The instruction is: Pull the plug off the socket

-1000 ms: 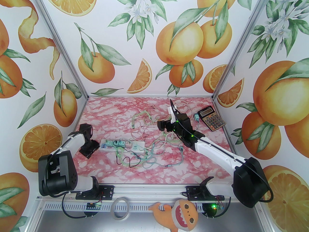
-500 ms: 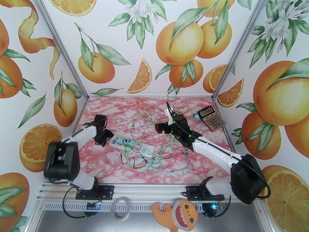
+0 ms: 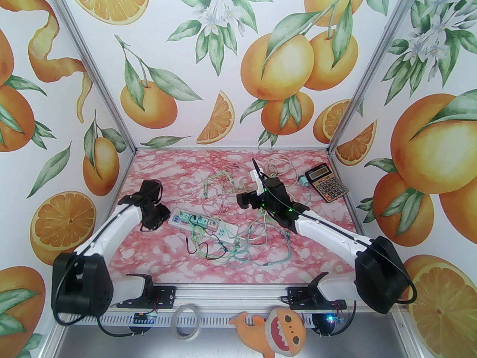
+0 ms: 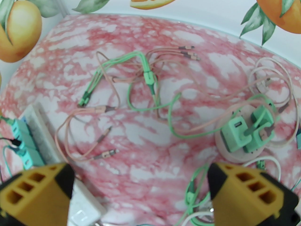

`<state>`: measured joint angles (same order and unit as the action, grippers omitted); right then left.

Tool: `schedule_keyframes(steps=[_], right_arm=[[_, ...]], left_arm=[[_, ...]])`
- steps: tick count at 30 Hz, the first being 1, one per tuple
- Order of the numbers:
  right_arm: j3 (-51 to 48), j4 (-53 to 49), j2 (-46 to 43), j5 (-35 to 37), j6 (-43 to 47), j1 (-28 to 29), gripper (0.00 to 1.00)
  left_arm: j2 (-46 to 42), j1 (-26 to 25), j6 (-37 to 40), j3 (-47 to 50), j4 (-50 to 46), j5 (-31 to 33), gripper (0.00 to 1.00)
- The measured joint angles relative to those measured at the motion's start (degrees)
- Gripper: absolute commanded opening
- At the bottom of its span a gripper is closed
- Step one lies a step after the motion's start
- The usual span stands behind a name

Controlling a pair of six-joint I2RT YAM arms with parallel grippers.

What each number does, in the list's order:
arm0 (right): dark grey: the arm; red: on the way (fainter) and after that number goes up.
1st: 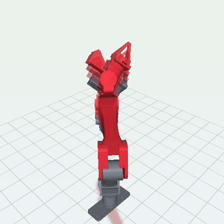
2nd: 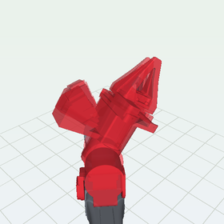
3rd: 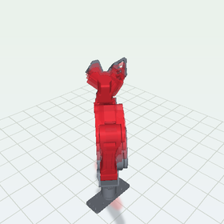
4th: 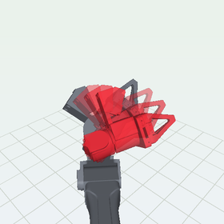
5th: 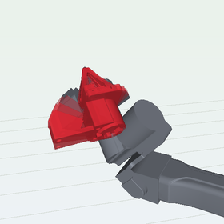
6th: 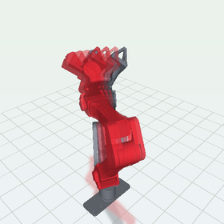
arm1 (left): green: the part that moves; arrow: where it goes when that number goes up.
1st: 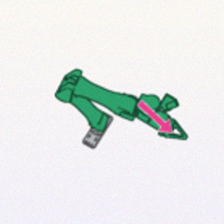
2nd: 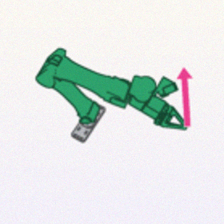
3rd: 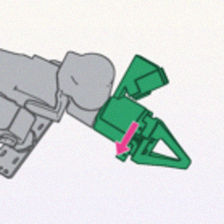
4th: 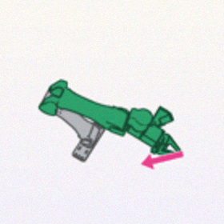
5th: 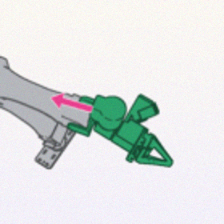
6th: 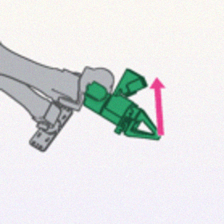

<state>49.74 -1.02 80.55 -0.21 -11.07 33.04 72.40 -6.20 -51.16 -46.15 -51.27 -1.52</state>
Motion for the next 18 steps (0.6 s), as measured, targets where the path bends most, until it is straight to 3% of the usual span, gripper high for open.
schedule_keyframes(steps=[5, 10, 18], right_arm=[[2.89, -0.76, 3.19, -0.04, 0.00, 0.11, 1.00], [4.13, -1.40, 4.15, -0.04, 0.02, 0.72, 1.00], [4.17, -2.86, 4.13, 0.00, 0.02, 1.05, 1.00]], left_arm=[[-1.01, -5.07, -3.13, 6.25, 2.16, -5.22, 0.22], [3.65, -9.79, -5.88, 6.80, 10.29, -10.12, 0.23], [12.94, -10.86, -6.82, 3.87, 19.41, -12.31, 0.23]])
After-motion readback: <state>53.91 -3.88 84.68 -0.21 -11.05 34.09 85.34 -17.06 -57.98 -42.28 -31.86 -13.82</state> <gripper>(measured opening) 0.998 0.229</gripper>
